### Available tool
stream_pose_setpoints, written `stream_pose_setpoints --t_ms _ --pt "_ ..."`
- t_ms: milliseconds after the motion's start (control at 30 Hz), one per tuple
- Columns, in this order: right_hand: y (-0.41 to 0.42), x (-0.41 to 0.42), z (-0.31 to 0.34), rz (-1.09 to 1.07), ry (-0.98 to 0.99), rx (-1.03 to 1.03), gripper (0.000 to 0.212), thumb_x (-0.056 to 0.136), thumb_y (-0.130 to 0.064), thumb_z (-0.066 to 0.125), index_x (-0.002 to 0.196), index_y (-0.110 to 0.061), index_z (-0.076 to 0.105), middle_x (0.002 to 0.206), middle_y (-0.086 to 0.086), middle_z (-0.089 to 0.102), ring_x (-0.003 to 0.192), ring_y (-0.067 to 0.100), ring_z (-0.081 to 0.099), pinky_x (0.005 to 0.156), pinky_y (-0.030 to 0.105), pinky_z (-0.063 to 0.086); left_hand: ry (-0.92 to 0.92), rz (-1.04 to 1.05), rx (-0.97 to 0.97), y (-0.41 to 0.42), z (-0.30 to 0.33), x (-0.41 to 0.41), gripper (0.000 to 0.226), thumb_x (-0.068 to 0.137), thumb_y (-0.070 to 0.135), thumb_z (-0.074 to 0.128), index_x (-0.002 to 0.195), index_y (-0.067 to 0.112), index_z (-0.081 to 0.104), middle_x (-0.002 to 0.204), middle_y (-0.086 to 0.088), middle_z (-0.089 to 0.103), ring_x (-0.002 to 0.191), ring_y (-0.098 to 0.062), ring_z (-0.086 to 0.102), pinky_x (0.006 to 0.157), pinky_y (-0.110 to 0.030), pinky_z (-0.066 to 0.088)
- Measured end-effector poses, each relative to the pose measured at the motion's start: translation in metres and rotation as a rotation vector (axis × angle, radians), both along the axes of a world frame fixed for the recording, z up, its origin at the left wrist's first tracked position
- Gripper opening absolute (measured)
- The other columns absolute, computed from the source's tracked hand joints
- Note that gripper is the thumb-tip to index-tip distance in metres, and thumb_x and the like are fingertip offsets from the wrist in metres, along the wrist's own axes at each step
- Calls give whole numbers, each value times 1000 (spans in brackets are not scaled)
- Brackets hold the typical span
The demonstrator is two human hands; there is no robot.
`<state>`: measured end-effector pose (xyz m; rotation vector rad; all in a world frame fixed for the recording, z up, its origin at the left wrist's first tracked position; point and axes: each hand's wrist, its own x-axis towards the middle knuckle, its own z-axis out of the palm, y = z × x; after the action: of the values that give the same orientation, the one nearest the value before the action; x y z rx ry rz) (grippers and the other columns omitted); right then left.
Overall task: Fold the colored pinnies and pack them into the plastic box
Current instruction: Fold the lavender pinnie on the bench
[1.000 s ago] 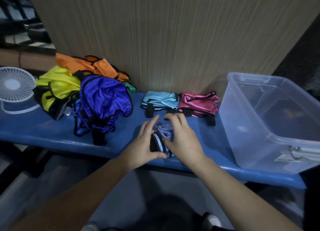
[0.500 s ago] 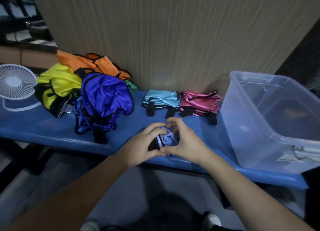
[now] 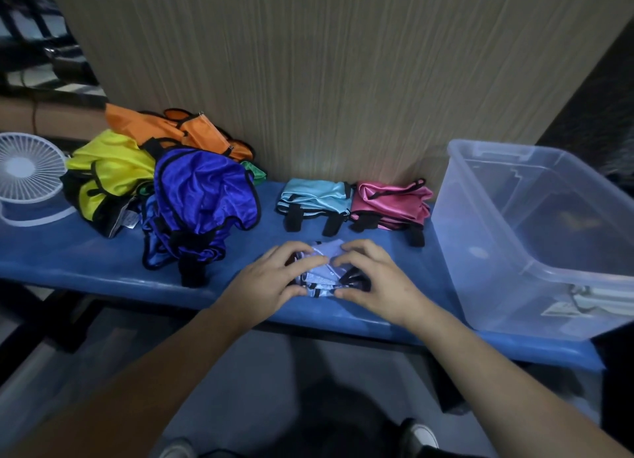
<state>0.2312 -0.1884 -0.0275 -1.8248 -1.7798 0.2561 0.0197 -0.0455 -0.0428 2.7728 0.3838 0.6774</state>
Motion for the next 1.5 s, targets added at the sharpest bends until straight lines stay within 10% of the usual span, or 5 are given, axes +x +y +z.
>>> stream_pose_setpoints --t_ms 300,567,833,1133,1500 --pt "6 -8 2 -32 -32 45 42 94 -55 42 110 -32 74 119 -5 48 108 18 45 101 27 35 -63 89 -364 -2 -1 2 38 87 63 46 115 40 59 139 29 41 125 8 46 103 -22 37" --pt "13 -26 -5 5 -260 84 32 88 -33 70 119 -26 63 135 -3 52 119 21 50 98 37 45 -117 103 -388 5 -6 4 16 87 39 61 103 38 63 128 12 43 120 -4 48 104 -22 34" --pt "13 -37 -4 -150 -484 127 23 81 -29 74 100 -20 64 117 -2 58 99 23 54 76 33 42 -121 241 -166 -9 4 14 13 90 30 71 102 25 68 94 5 52 77 -19 59 75 -38 48" --pt "-3 0 -3 -463 -642 125 19 77 -11 72 95 -15 67 94 4 52 82 27 46 67 35 32 -78 105 -245 -32 5 57 39 97 29 61 135 29 56 122 14 48 101 -10 59 88 -35 51" --pt "-26 36 -5 -592 -463 -2 43 79 -17 67 121 -9 63 108 15 58 91 37 56 78 47 53 35 87 -215 -48 2 126 61 97 37 59 152 22 38 141 4 40 130 -21 43 113 -40 36"
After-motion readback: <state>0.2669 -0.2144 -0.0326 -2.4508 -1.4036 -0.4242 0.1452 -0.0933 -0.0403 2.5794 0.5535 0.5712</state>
